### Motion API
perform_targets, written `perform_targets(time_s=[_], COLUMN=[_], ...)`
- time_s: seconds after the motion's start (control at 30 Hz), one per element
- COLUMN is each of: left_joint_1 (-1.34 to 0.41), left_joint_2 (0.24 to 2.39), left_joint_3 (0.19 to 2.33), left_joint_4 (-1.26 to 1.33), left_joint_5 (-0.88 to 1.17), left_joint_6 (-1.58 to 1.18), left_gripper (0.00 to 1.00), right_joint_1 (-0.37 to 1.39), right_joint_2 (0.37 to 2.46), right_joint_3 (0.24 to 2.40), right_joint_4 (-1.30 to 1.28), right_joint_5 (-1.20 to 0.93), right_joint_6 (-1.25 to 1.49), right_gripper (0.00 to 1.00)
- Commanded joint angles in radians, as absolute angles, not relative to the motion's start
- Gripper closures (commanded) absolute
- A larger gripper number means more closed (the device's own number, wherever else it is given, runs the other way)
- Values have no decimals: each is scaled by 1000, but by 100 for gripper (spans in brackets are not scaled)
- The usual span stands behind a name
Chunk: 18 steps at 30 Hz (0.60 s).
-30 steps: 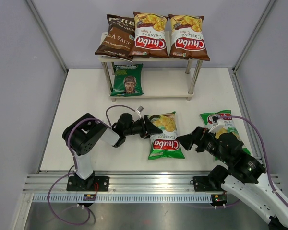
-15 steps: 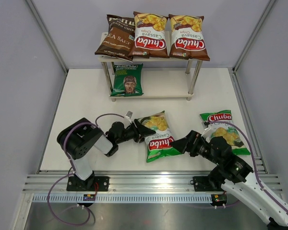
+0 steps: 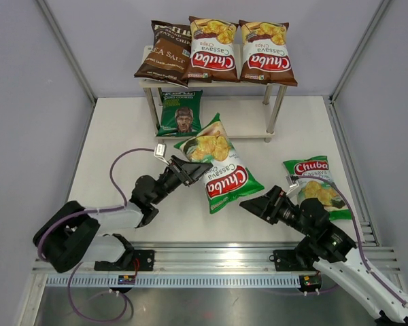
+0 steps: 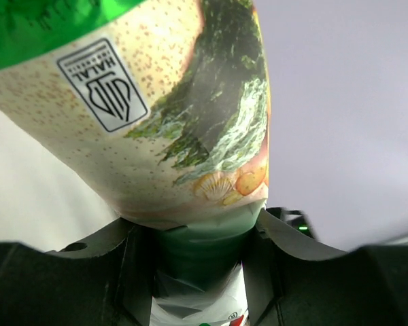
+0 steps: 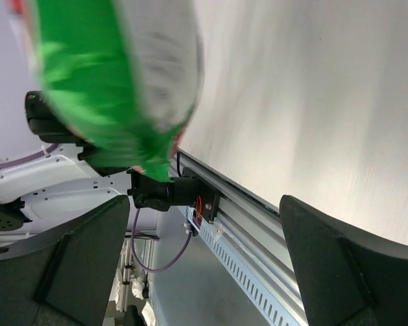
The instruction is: Place and organize the chips bags onto the shelf
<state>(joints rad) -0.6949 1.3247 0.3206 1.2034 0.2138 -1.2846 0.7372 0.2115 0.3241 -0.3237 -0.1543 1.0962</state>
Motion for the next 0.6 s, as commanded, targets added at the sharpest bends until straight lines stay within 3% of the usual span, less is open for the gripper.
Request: perform_targets(time_s=[0.0,0.23,0.57], left_joint_1=[-729,-813,-905], left_joint_2=[1197,1124,1161], left_joint_3=[336,353,367], left_joint_4=[1253,1183,1241], left_joint_5=[94,43,40], left_joint_6=[-1206,-1215,-1256], left_gripper=[73,73,72], right_joint_1=[735,735,735], right_joint_2=[222,264,442], right_joint_3=[295,248,258], right_joint_4=[-172,236,429], right_joint_5=[-204,-259,-169], right_joint_6=[1114,1005,951], right_gripper=[1,1,1])
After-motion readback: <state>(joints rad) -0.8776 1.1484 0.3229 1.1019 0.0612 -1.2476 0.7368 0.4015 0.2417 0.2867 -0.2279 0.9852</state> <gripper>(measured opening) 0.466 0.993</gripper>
